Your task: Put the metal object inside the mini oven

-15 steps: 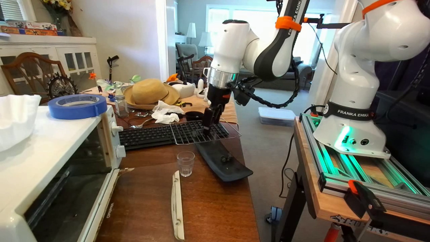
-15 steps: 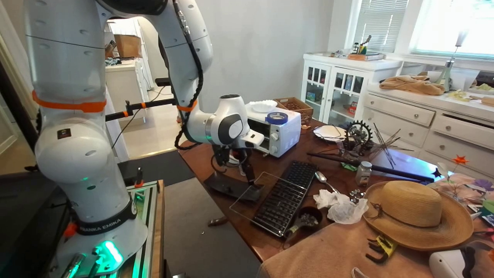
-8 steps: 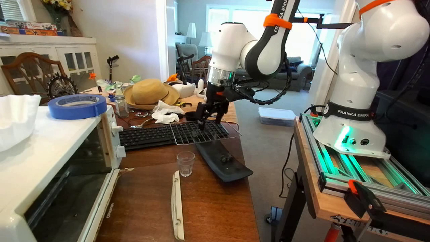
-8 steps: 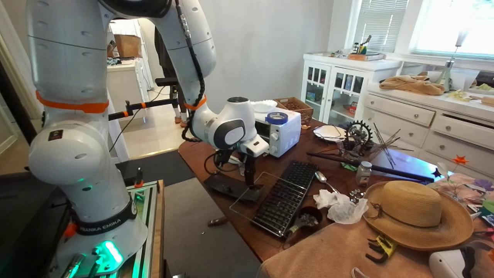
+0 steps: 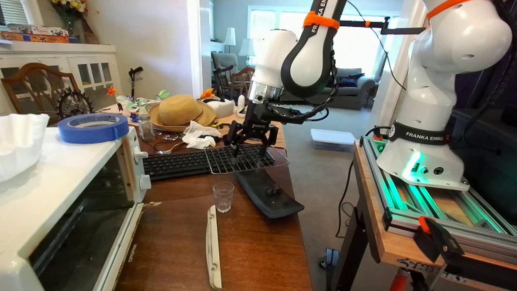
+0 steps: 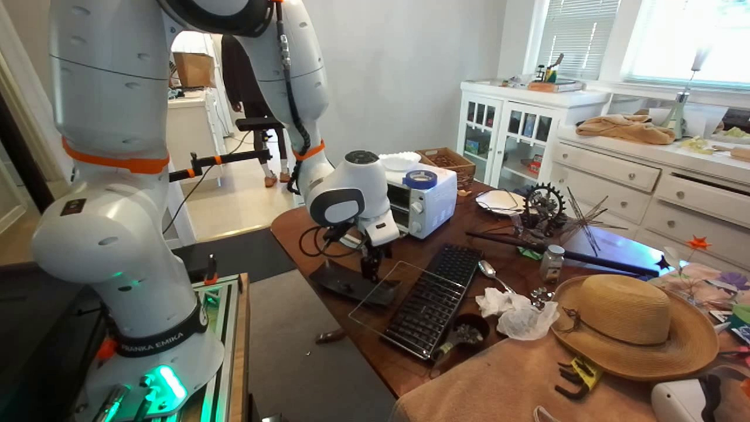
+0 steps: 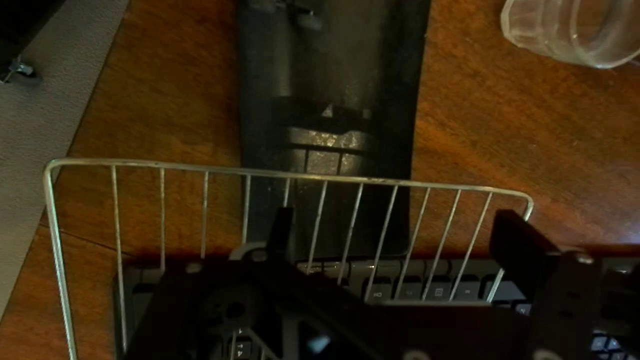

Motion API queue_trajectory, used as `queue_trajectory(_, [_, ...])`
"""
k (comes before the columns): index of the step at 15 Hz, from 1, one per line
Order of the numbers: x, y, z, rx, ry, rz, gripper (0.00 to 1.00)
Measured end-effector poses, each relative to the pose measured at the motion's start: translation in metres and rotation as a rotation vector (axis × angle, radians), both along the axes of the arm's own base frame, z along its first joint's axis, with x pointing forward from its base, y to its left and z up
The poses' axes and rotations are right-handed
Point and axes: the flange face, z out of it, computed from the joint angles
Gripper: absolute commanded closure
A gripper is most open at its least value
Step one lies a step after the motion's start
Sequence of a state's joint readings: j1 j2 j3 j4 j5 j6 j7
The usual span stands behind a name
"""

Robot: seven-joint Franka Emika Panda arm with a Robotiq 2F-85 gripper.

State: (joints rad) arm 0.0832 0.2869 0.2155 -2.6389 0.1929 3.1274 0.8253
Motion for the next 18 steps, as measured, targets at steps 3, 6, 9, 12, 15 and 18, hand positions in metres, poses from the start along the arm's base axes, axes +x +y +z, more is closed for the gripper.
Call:
queue_trajectory(3, [-0.001,-0.003,-0.002,-0.003,0.017,0.003,0.0])
queue_trajectory(6, [-0.001,-0.005,-0.007,-0.008,0.083,0.027,0.0])
queue_trajectory(9, [0.001,-0.006,-0.009,-0.005,0.123,0.05,0.0])
queue_trajectory(12, [0.007,-0.012,-0.01,-0.004,0.141,0.042,0.0])
queue_trajectory(15, [0.012,-0.023,-0.013,0.004,0.142,-0.014,0.0])
queue_trajectory(18, [0.014,-0.026,-0.017,0.025,0.148,-0.074,0.0])
